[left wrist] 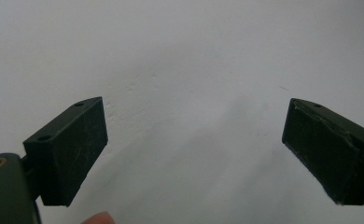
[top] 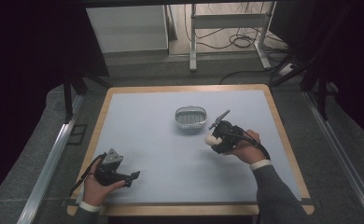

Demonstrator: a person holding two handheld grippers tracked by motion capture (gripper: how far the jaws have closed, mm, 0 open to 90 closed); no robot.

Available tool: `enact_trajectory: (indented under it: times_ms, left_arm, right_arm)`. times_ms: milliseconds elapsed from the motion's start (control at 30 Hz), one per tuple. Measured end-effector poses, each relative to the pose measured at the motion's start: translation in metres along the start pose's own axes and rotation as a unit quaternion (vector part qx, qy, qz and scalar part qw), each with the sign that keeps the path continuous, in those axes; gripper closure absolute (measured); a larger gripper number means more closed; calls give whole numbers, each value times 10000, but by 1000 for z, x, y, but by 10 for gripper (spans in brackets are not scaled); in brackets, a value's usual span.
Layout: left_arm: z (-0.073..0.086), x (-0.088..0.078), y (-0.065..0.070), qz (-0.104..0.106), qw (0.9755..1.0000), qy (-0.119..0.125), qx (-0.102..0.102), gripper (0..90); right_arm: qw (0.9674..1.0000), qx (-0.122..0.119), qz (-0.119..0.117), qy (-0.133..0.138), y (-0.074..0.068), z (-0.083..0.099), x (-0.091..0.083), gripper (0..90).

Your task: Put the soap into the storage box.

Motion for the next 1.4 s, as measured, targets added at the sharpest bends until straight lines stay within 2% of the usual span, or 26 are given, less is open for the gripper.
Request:
enact_trajectory:
  times_ms: [667, 1000, 1400]
  left_arm:
    - [0, 1, 0, 5, 10000, -12, 26, 71]
    - [0, 1, 0, 26, 10000, -9, 42, 69]
    - [0, 0, 0, 22, 10000, -8, 41, 70]
  right_arm:
    - [9997, -175, -13, 156, 9, -19, -4, 491]
    - [9994, -233, 6, 253, 17, -34, -7, 490]
    - [9992, -320, 29, 249, 17, -50, -5, 490]
Point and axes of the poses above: each handheld gripper's, and its own axes: x roughly forward along the jaws, z roughly out of its underside, y roughly to its right, the point moved 2 cm from there along x, roughly forward along the jaws, and after that the axes turned 10 degrees about x, right-handed, at the moved point
